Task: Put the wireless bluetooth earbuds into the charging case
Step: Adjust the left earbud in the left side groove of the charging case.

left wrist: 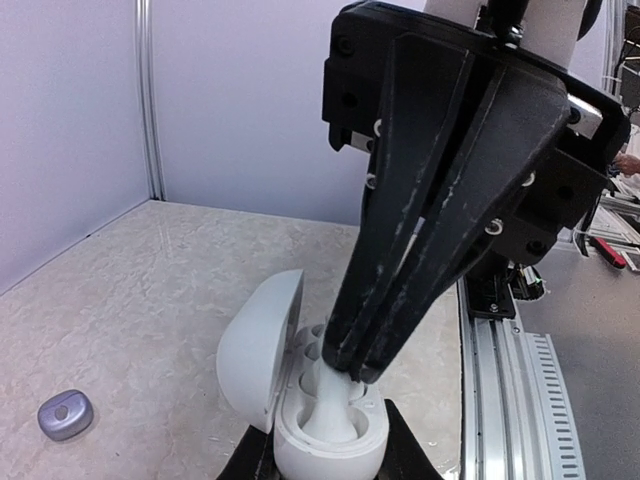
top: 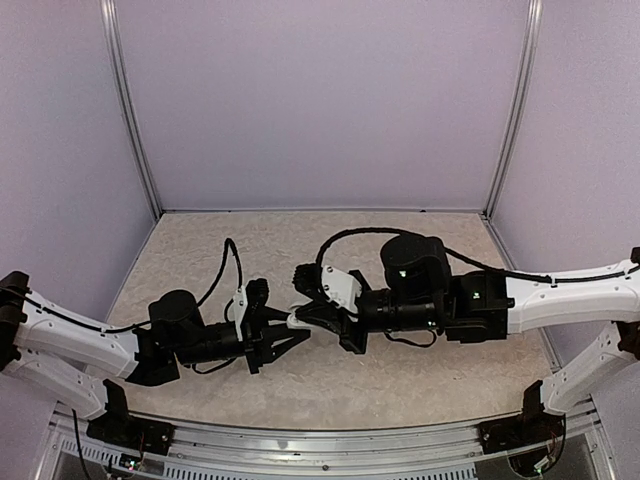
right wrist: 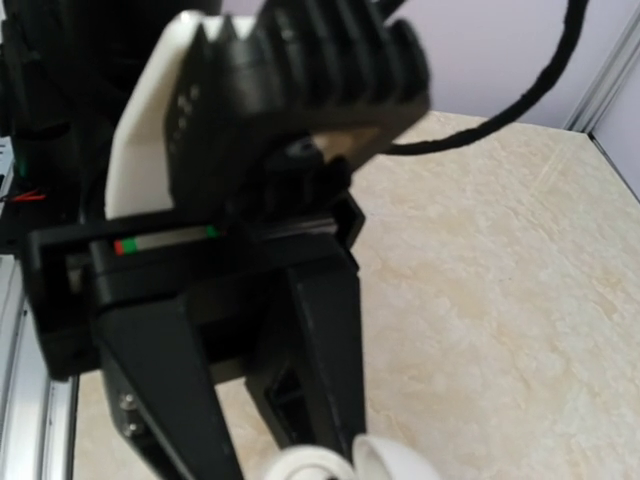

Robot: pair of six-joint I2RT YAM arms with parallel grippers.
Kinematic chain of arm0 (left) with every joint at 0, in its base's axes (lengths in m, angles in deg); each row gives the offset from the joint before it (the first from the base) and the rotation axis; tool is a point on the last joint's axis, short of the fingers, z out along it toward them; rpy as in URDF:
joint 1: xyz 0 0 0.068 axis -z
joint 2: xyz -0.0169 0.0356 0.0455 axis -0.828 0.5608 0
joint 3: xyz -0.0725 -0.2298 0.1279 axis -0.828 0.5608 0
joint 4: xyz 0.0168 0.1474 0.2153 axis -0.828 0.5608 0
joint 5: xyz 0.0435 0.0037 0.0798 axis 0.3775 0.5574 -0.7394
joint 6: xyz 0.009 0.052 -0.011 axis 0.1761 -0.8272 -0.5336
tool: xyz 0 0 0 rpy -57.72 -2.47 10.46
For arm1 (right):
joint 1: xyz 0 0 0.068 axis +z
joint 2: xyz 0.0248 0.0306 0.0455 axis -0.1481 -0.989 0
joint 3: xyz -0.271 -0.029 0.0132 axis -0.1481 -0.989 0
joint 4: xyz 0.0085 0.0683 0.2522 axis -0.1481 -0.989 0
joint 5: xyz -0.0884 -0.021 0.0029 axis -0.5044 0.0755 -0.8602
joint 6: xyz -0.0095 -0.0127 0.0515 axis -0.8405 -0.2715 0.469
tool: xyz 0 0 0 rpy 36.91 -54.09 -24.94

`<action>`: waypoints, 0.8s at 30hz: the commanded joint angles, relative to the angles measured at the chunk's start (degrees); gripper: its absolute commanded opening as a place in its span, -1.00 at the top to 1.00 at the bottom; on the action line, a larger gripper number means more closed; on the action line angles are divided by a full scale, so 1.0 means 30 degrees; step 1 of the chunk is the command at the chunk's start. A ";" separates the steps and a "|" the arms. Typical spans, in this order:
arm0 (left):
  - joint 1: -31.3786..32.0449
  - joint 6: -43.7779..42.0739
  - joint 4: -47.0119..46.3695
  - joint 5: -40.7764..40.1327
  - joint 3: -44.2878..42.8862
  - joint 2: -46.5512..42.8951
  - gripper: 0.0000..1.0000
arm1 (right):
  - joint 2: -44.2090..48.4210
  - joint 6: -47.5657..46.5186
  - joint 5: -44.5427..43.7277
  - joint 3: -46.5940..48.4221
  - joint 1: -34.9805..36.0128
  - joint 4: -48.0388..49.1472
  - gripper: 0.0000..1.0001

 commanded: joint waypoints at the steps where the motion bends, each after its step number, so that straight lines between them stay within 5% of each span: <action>1: 0.0213 -0.0617 -0.0868 0.0091 -0.0254 -0.0249 0.94 | -0.0427 0.0486 0.0533 0.0106 -0.0287 -0.0224 0.95; 14: 0.0114 -0.0590 -0.0767 0.0161 -0.0313 -0.0307 0.94 | 0.0458 0.0266 0.1576 0.0227 -0.0288 -0.0783 0.80; 24: 0.0122 -0.0546 -0.0738 0.0372 -0.0464 -0.0182 0.94 | 0.2435 0.0288 0.1617 0.0333 -0.0830 -0.0603 -0.04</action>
